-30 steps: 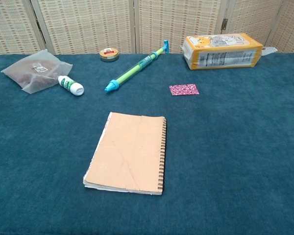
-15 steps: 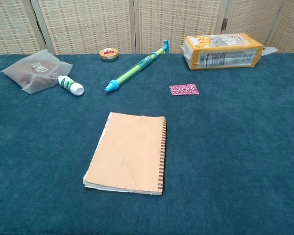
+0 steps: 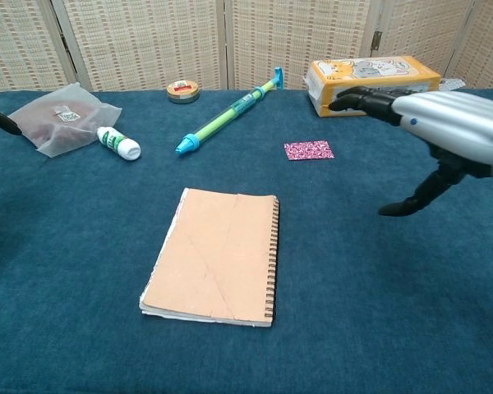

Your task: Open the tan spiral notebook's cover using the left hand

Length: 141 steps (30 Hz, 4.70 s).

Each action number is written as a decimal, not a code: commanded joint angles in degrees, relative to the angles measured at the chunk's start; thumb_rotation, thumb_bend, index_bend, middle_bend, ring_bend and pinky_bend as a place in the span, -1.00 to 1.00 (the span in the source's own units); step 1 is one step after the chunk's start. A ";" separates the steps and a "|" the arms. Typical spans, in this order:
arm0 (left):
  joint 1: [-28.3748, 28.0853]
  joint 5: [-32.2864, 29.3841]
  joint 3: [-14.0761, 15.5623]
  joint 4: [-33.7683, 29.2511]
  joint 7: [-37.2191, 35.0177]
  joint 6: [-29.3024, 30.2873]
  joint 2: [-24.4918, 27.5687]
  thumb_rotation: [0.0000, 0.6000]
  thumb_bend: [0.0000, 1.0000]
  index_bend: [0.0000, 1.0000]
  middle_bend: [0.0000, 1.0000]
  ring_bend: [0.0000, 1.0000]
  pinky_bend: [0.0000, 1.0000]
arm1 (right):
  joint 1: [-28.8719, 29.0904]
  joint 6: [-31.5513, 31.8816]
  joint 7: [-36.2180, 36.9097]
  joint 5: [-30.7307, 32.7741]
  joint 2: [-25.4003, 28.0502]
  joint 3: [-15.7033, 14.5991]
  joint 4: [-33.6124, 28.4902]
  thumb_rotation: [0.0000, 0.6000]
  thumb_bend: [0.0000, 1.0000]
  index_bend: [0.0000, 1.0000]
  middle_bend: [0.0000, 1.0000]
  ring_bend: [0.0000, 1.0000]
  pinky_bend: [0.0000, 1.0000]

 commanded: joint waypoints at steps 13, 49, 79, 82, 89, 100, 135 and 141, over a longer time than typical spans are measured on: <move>-4.28 0.10 0.77 7.68 -2.00 -4.75 -8.76 1.00 -0.66 -0.58 -0.64 -0.72 -0.55 | 4.93 -1.75 -5.31 3.67 -14.42 0.42 11.79 1.00 -1.00 -1.00 -1.00 -1.00 -1.00; -9.28 2.29 2.82 20.66 -7.94 -6.89 -19.81 1.00 -0.66 -0.63 -0.64 -0.72 -0.55 | 12.00 -0.45 -1.58 1.05 -31.89 1.35 31.38 1.00 -1.00 -1.00 -1.00 -1.00 -1.00; -12.07 6.70 5.59 33.45 -17.69 -3.47 -27.53 1.00 -0.66 -0.65 -0.64 -0.72 -0.55 | 14.94 -0.67 -1.25 2.16 -33.77 3.18 34.79 1.00 -1.00 -1.00 -1.00 -1.00 -1.00; -12.12 7.14 5.72 34.47 -19.74 -2.32 -28.22 1.00 -0.66 -0.65 -0.64 -0.72 -0.55 | 15.19 -0.74 -1.39 2.24 -33.89 3.24 34.93 1.00 -1.00 -1.00 -1.00 -1.00 -1.00; -12.38 7.69 6.08 37.01 -22.93 -1.06 -29.86 1.00 -0.66 -0.69 -0.66 -0.73 -0.55 | 15.68 -0.77 -1.61 2.35 -34.07 3.32 35.03 1.00 -1.00 -1.00 -1.00 -1.00 -1.00; -12.47 8.02 6.15 37.87 -28.10 1.17 -30.33 1.00 -0.66 -0.69 -0.67 -0.73 -0.55 | 15.89 -0.17 -1.21 2.27 -34.12 3.23 35.54 1.00 -1.00 -1.00 -1.00 -1.00 -1.00; -13.77 9.17 7.07 41.73 -40.61 3.67 -31.46 1.00 -0.02 -0.15 -0.67 -0.72 -0.55 | 16.57 2.72 0.25 -0.11 -35.08 2.32 38.61 1.00 -1.00 -1.00 -1.00 -1.00 -1.00; -13.88 9.07 7.00 42.36 -41.48 4.09 -31.50 1.00 0.13 -0.03 -0.66 -0.72 -0.55 | 16.58 2.96 0.49 -0.41 -34.93 2.14 38.71 1.00 -1.00 -1.00 -1.00 -1.00 -1.00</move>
